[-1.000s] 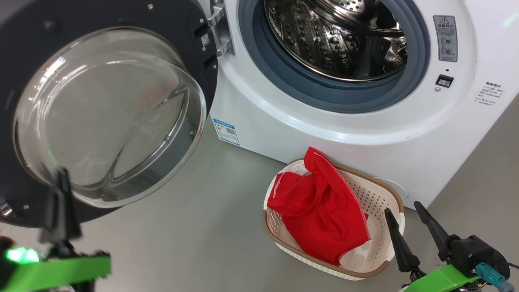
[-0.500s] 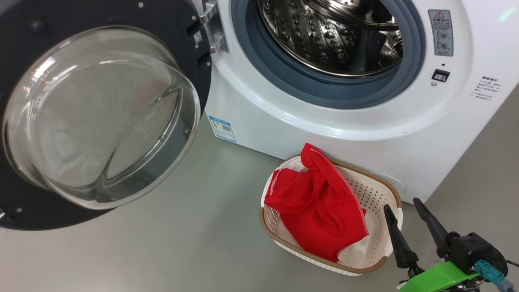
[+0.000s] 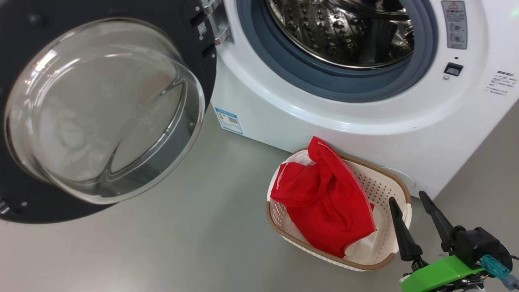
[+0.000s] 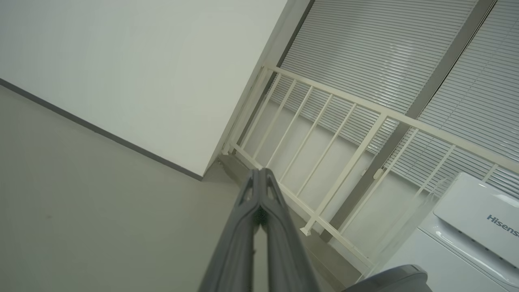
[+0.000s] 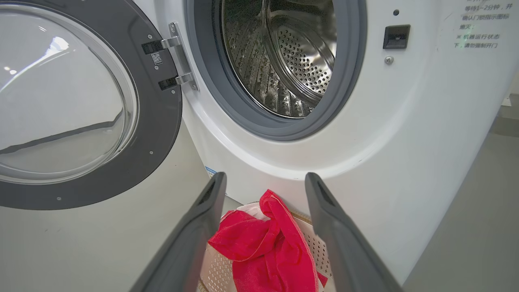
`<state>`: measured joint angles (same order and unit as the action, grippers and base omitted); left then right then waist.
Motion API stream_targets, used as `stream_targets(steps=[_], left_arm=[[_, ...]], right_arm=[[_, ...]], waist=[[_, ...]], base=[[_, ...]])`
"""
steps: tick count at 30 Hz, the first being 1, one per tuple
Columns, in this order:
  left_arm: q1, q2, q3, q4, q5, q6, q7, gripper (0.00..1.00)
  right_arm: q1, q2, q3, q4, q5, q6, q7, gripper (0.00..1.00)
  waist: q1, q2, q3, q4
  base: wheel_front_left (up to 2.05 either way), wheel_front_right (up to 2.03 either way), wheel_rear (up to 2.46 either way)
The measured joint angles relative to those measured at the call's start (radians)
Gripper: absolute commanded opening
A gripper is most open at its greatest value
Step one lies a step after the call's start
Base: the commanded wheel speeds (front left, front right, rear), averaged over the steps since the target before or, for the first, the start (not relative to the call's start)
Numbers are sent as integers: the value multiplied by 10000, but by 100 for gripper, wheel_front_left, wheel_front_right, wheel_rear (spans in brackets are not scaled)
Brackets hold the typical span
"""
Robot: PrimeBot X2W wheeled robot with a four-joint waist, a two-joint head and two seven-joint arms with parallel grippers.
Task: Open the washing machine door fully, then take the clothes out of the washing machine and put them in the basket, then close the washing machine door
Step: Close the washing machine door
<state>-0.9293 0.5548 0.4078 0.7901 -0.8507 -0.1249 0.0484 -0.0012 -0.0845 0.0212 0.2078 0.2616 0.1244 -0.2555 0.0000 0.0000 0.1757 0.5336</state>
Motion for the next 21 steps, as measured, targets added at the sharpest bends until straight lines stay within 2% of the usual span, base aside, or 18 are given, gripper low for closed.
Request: stream_targets(steps=[5, 10, 21], left_arm=[[-984, 253, -767, 1615, -247, 0, 2305, 0], [-1378, 497, -1563, 2307, -305, 0, 4410, 0], [-1342, 683, -2529, 1900, -1080, 0, 6880, 0]], right_arm=[[-58, 36, -31, 4, -82, 0, 2, 100], [-81, 81, -21, 10, -82, 0, 0, 100], [-82, 159, -15, 10, -82, 0, 0, 100]], waist=[[0, 0, 117, 148], [0, 0, 141, 170], [0, 0, 130, 56]], base=[[0, 0, 0], [0, 0, 0], [0, 0, 0]])
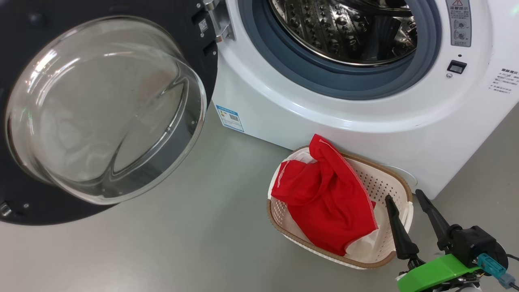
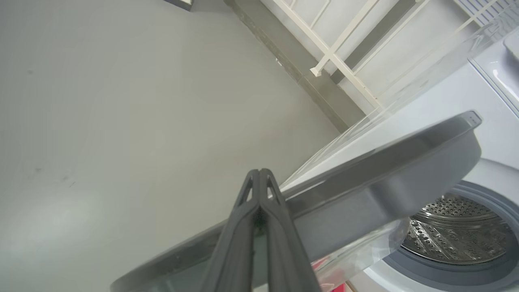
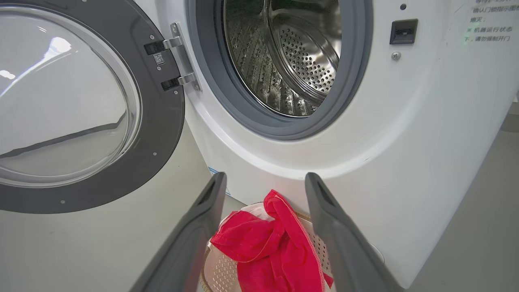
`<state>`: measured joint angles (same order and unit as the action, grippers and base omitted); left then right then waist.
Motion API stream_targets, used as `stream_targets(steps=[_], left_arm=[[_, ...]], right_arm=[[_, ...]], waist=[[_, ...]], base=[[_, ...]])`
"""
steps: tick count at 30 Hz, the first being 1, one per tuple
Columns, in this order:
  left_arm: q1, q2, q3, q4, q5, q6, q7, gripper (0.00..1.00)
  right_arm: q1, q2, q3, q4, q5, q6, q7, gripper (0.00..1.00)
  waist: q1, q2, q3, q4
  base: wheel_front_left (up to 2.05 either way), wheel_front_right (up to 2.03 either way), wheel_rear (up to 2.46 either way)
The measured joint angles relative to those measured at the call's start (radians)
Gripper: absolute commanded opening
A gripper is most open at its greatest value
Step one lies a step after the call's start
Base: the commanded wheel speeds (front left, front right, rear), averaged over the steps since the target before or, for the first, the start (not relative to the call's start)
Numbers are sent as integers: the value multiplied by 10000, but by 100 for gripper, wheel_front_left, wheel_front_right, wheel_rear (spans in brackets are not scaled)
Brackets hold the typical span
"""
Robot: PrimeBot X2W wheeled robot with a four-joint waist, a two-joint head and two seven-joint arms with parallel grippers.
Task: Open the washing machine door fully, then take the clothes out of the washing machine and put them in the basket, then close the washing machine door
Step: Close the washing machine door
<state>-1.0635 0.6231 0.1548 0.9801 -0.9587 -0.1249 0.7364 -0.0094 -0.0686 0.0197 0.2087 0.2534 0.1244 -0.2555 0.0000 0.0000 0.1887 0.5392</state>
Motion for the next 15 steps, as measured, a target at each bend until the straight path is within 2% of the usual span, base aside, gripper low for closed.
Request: stream_targets(steps=[6, 11, 15], left_arm=[[499, 240, -374, -1003, -706, 12, 815, 0], [1302, 477, -761, -2481, -1620, 13, 1825, 0], [1903, 460, -995, -3413, -2242, 13, 2092, 0]], right_arm=[[1, 21, -42, 2, 0, 0, 0, 100], [2, 63, -79, -4, 0, 0, 0, 100], [3, 82, -92, -6, 0, 0, 2, 100]], waist=[[0, 0, -49, -3], [0, 0, -129, 34], [0, 0, -169, 57]], base=[[0, 0, 0], [0, 0, 0], [0, 0, 0]])
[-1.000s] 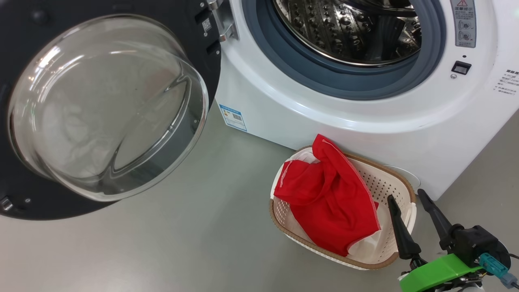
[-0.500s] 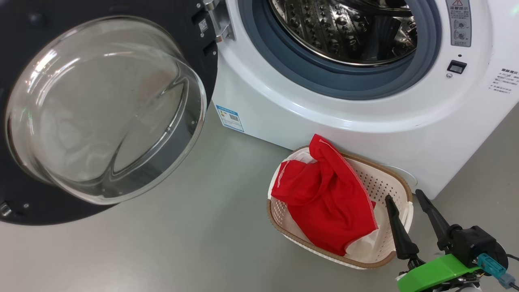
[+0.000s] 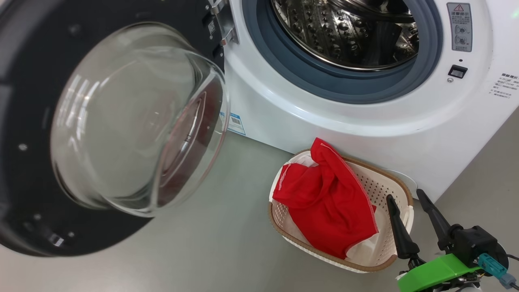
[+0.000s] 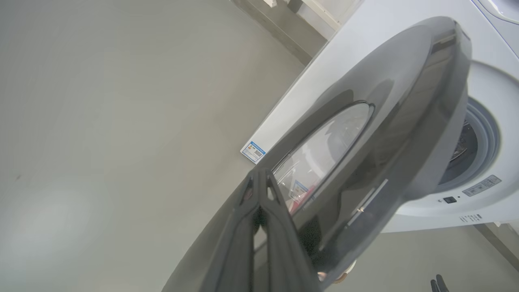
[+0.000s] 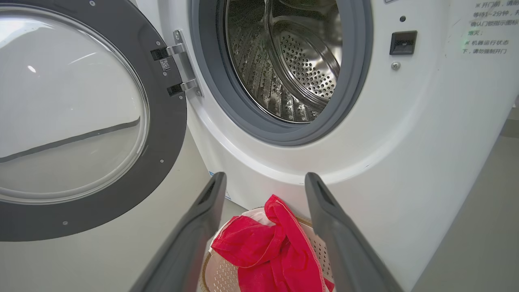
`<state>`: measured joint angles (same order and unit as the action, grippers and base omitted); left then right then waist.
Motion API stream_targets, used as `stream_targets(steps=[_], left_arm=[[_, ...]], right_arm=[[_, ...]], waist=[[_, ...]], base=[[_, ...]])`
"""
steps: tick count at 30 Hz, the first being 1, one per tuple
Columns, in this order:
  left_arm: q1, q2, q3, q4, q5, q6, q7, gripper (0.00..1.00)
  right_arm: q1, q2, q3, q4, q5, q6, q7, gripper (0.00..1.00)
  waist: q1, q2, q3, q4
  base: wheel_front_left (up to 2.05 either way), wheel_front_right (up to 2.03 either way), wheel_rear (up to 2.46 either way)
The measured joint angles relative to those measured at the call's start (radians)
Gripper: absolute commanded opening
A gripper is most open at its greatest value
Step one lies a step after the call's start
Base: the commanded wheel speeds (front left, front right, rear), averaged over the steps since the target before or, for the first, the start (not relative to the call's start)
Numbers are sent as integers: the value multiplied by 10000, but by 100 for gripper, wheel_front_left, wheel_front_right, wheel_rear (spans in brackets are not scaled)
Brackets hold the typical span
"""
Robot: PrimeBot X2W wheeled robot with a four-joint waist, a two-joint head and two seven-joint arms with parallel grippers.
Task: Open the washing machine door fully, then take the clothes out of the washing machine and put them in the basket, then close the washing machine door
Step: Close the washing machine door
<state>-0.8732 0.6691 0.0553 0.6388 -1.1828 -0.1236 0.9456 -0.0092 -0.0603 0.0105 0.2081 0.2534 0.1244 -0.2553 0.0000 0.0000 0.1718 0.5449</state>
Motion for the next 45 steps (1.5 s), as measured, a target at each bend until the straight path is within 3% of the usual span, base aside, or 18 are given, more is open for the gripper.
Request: stream_targets(steps=[15, 24, 37, 45], left_arm=[[1113, -21, -593, -2920, -2123, -2, 930, 0], [1436, -244, -1124, -4752, -2765, 0, 995, 0], [1520, -1028, -1833, -6554, -2968, 0, -203, 0], [1546, -955, -2224, -6489, -2623, -2, -1078, 0]], right_arm=[[0, 10, -102, -48, 0, 0, -2, 100], [1, 12, -127, -59, 2, 0, -2, 100], [2, 19, -176, -102, 0, 0, -2, 100], [3, 27, -176, -105, 0, 0, -2, 100]], waist=[[0, 0, -27, -115], [0, 0, -87, -272], [0, 0, -85, -470], [0, 0, -117, -557]], base=[[0, 0, 0], [0, 0, 0], [0, 0, 0], [0, 0, 0]])
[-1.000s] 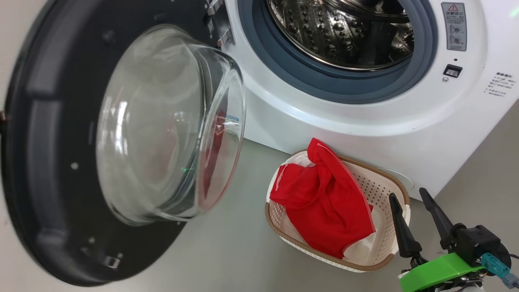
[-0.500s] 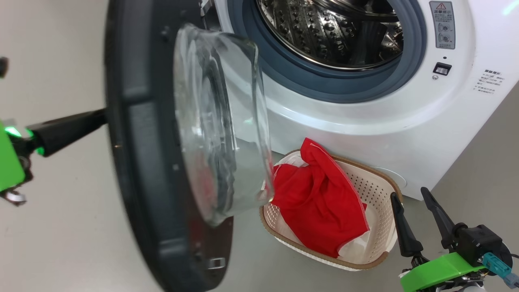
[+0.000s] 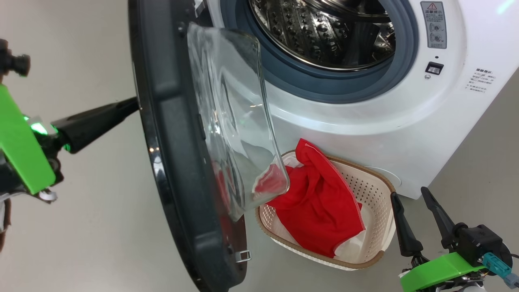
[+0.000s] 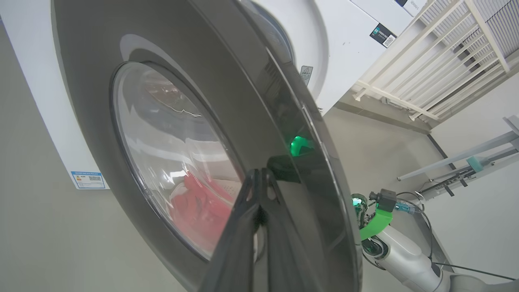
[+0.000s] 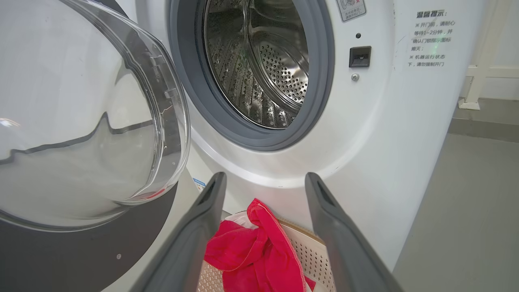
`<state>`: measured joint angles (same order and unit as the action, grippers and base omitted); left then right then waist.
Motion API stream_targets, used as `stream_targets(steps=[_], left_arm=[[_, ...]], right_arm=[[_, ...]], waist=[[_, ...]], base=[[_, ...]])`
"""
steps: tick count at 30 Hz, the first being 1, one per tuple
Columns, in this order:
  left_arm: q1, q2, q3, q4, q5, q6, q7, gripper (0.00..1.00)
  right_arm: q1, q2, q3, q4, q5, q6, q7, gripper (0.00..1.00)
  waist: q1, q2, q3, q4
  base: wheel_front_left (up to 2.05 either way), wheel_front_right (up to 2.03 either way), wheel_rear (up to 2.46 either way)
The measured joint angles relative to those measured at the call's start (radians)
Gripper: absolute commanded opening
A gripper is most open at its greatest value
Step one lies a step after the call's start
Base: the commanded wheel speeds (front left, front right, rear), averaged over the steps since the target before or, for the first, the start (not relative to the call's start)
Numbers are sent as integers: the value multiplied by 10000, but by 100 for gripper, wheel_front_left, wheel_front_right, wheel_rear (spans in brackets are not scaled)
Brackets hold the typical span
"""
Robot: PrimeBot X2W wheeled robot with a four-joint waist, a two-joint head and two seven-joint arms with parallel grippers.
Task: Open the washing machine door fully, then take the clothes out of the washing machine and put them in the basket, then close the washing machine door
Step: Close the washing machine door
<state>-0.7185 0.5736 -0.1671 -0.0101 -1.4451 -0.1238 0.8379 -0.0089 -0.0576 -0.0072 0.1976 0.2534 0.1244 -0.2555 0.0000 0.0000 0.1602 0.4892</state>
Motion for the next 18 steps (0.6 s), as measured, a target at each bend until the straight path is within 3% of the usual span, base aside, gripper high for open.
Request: stream_targets(steps=[18], left_arm=[[1729, 314, -1553, 1137, 974, -4, -2999, 0]], right_arm=[[13, -2, 153, 8, 6, 0, 0, 100]], waist=[[0, 0, -322, 77]], base=[[0, 0, 0]])
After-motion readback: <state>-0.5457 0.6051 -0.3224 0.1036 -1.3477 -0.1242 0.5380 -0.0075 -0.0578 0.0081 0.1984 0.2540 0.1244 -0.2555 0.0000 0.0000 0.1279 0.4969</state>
